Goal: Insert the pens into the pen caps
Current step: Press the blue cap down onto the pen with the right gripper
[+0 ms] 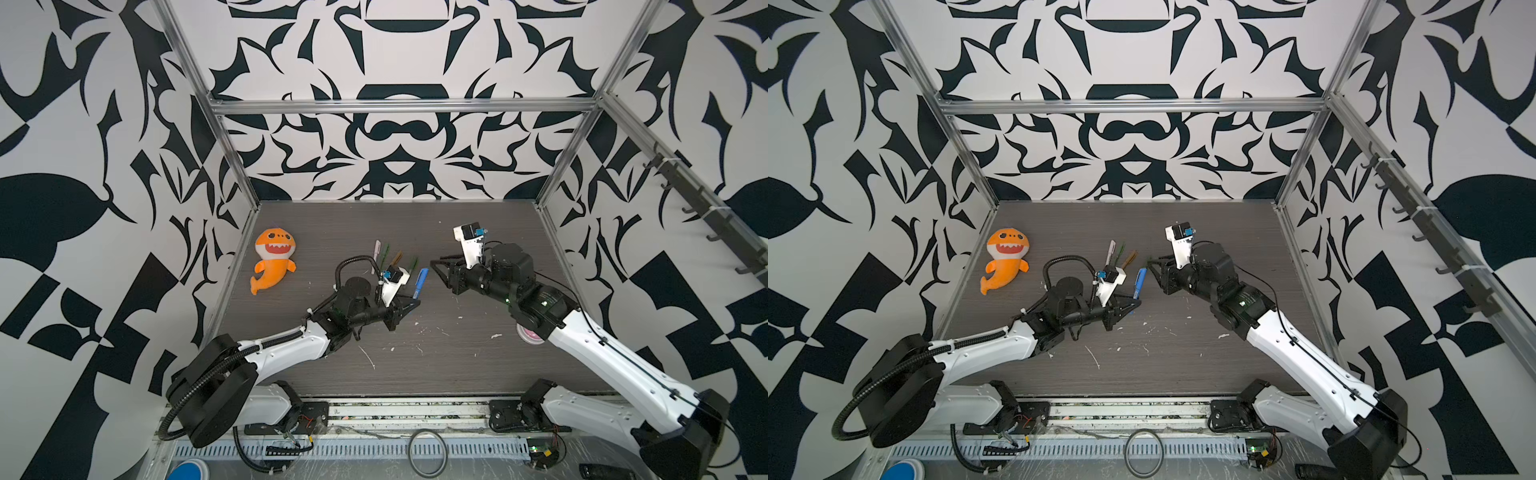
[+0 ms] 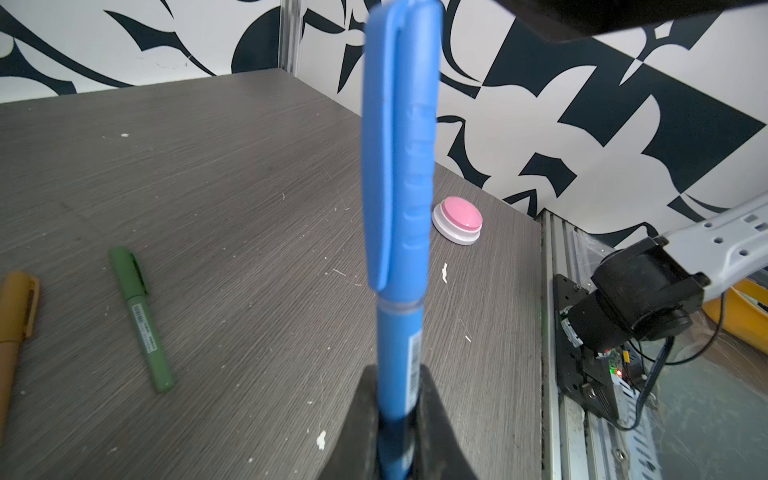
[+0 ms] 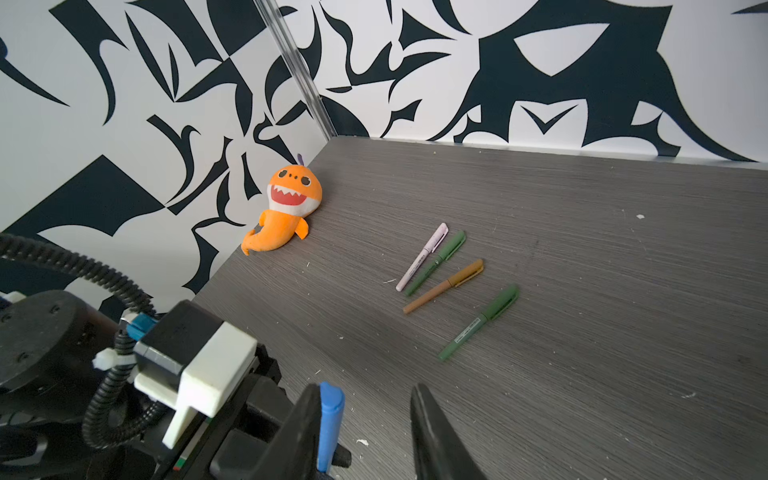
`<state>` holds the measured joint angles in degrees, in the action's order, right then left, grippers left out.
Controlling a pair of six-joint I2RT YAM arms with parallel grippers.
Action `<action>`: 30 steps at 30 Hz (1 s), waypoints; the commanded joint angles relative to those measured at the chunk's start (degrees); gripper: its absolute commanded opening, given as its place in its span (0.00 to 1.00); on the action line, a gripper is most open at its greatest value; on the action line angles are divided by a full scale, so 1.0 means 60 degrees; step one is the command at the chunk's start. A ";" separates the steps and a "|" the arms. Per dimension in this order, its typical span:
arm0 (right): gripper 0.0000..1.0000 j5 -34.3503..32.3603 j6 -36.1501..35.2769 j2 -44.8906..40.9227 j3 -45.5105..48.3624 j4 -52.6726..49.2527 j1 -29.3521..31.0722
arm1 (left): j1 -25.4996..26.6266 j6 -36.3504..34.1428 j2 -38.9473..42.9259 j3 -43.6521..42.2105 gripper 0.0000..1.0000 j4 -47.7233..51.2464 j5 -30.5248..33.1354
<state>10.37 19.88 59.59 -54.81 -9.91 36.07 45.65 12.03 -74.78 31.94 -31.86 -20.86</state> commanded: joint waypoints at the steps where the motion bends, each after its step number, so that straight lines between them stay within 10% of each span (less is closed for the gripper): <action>1: 0.41 0.0329 -0.0073 -0.0140 -0.0358 0.0098 -0.0058 | 0.0002 -0.0274 0.0218 0.0322 0.03 0.0341 -0.0196; 14: 0.42 0.1118 0.0303 0.0588 -0.0320 0.0835 -0.0080 | 0.0023 -0.0190 0.0126 0.0498 0.03 0.0387 -0.0255; 30: 0.04 0.1833 0.0424 0.0821 0.0348 0.0841 -0.0080 | 0.0009 0.0761 0.0456 0.0601 0.03 -0.0586 0.0189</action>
<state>19.94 23.73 65.30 -54.35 -5.04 35.62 45.71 13.78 -74.67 33.65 -30.15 -21.69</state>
